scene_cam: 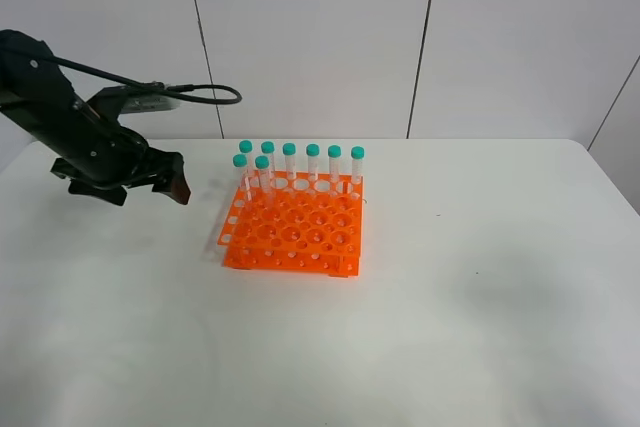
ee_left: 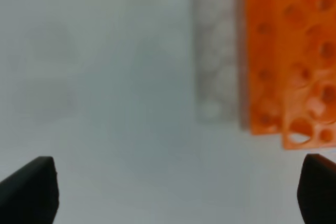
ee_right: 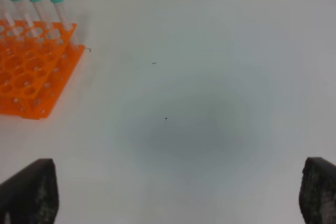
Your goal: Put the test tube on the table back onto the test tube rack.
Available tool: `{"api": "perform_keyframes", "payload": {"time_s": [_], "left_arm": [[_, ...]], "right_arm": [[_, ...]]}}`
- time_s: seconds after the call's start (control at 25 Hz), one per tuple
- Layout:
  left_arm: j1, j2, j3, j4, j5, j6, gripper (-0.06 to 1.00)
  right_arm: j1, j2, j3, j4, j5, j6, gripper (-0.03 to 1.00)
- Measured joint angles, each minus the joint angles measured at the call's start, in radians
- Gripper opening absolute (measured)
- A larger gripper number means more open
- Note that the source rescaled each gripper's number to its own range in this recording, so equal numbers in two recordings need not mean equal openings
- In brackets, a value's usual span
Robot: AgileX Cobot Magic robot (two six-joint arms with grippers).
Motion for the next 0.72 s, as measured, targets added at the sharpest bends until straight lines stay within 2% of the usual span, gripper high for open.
{"api": "perform_keyframes", "payload": {"time_s": [0.12, 0.2, 0.44, 0.72], "left_arm": [[0.055, 0.0, 0.0, 0.01, 0.088, -0.012, 1.0], [0.105, -0.014, 0.0, 0.046, 0.185, -0.02, 1.0], [0.142, -0.148, 0.033, 0.115, 0.239, -0.067, 1.0], [0.142, -0.574, 0.292, 0.139, 0.288, -0.078, 1.0]], "right_arm": [[0.0, 0.0, 0.0, 0.0, 0.0, 0.0, 1.0], [0.0, 0.0, 0.0, 0.0, 0.0, 0.0, 1.0], [0.0, 0.0, 0.0, 0.0, 0.0, 0.0, 1.0], [0.0, 0.0, 0.0, 0.0, 0.0, 0.0, 1.0]]}}
